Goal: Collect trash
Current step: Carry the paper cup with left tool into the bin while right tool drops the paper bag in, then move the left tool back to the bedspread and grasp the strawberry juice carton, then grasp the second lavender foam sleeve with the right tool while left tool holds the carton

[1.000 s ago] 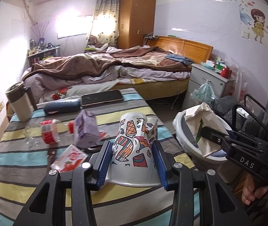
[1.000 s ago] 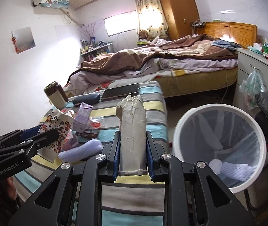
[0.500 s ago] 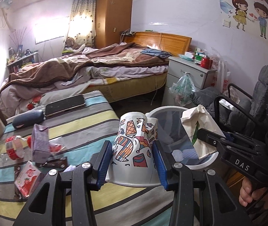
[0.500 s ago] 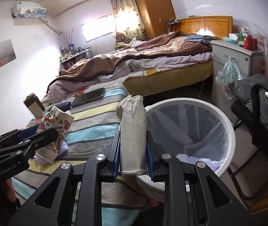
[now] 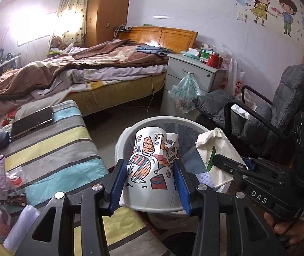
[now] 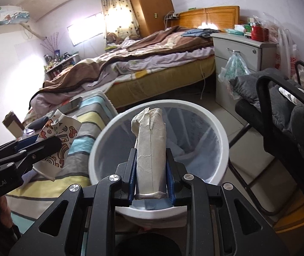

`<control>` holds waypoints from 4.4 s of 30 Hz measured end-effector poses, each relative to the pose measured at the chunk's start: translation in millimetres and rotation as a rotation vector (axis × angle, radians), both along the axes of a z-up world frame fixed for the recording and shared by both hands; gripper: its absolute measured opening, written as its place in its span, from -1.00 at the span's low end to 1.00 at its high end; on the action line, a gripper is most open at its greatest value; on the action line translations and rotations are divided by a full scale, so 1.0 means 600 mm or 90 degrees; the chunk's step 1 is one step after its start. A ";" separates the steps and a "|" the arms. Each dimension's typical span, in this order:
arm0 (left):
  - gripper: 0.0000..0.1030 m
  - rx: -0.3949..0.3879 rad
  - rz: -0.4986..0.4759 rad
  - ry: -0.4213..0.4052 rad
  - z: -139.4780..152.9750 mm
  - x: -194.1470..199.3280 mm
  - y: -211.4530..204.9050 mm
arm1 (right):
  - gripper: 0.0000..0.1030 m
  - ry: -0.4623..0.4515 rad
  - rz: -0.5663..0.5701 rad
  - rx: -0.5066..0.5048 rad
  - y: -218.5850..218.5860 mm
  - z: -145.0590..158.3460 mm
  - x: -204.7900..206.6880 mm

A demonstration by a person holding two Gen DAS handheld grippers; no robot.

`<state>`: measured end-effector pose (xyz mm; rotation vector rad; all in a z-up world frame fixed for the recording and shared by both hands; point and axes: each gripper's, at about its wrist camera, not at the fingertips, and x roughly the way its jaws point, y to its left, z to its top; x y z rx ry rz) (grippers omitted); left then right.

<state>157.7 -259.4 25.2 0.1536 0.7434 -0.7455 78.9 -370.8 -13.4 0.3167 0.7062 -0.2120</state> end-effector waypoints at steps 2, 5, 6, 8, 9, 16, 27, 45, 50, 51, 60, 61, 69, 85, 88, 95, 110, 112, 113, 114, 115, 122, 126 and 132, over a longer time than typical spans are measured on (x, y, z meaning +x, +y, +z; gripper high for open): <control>-0.12 0.008 -0.008 -0.001 -0.009 0.001 -0.015 | -0.49 0.009 -0.005 -0.012 -0.004 -0.003 0.002; -0.11 0.009 -0.013 0.006 -0.017 0.004 -0.029 | -0.49 0.021 -0.003 -0.014 -0.013 -0.007 0.005; -0.11 0.016 -0.010 0.002 -0.020 0.006 -0.034 | -0.49 0.025 -0.005 -0.016 -0.017 -0.009 0.006; -0.11 0.025 -0.009 -0.004 -0.025 0.008 -0.038 | -0.49 0.030 -0.008 -0.022 -0.021 -0.011 0.008; -0.11 0.025 -0.012 0.001 -0.027 0.010 -0.041 | -0.49 0.031 -0.009 -0.023 -0.023 -0.012 0.008; -0.09 0.016 -0.015 0.018 -0.038 0.025 -0.051 | -0.36 0.060 -0.006 -0.032 -0.035 -0.025 0.019; 0.14 0.030 0.010 -0.009 -0.025 0.018 -0.033 | -0.01 0.043 -0.014 -0.039 -0.030 -0.010 0.008; 0.14 0.002 0.087 -0.048 0.022 -0.030 0.093 | 0.07 -0.014 0.023 -0.043 0.042 0.026 -0.006; 0.28 0.002 0.128 -0.063 0.029 -0.041 0.149 | 0.11 -0.026 0.043 -0.048 0.067 0.031 -0.006; 0.28 0.002 0.133 -0.064 0.029 -0.041 0.158 | 0.11 -0.029 0.050 -0.048 0.074 0.032 -0.004; 0.28 -0.004 0.212 -0.050 0.014 -0.041 0.283 | 0.17 -0.039 0.107 -0.044 0.142 0.032 0.007; 0.28 -0.005 0.227 -0.044 0.010 -0.040 0.301 | 0.18 -0.037 0.114 -0.043 0.150 0.031 0.010; 0.28 -0.007 0.301 -0.029 -0.008 -0.032 0.403 | 0.18 -0.020 0.170 -0.040 0.210 0.019 0.026; 0.39 0.002 0.259 0.042 -0.060 0.072 0.491 | 0.19 0.018 0.211 -0.043 0.304 -0.006 0.064; 0.39 0.016 0.242 0.050 -0.068 0.087 0.484 | 0.19 0.025 0.208 -0.043 0.314 -0.011 0.072; 0.32 0.060 0.229 0.069 -0.096 0.109 0.472 | 0.19 0.042 0.214 -0.028 0.341 -0.020 0.094; 0.26 -0.008 0.320 0.087 -0.093 0.061 0.557 | 0.19 0.083 0.259 0.076 0.383 -0.039 0.135; 0.26 -0.019 0.340 0.088 -0.093 0.052 0.573 | 0.19 0.091 0.276 0.103 0.392 -0.043 0.144; 0.26 -0.022 0.342 0.091 -0.094 0.050 0.578 | 0.19 0.095 0.279 0.113 0.394 -0.045 0.147; 0.26 -0.023 0.345 0.093 -0.094 0.049 0.582 | 0.19 0.099 0.286 0.131 0.399 -0.049 0.152; 0.26 -0.017 0.351 0.088 -0.094 0.046 0.587 | 0.19 0.103 0.289 0.138 0.403 -0.051 0.156; 0.26 -0.002 0.367 0.087 -0.093 0.039 0.611 | 0.19 0.122 0.283 0.139 0.429 -0.056 0.185; 0.26 -0.008 0.369 0.089 -0.091 0.043 0.613 | 0.19 0.124 0.253 0.148 0.430 -0.061 0.194; 0.26 -0.019 0.372 0.087 -0.090 0.051 0.612 | -0.31 0.124 0.236 0.167 0.414 -0.063 0.188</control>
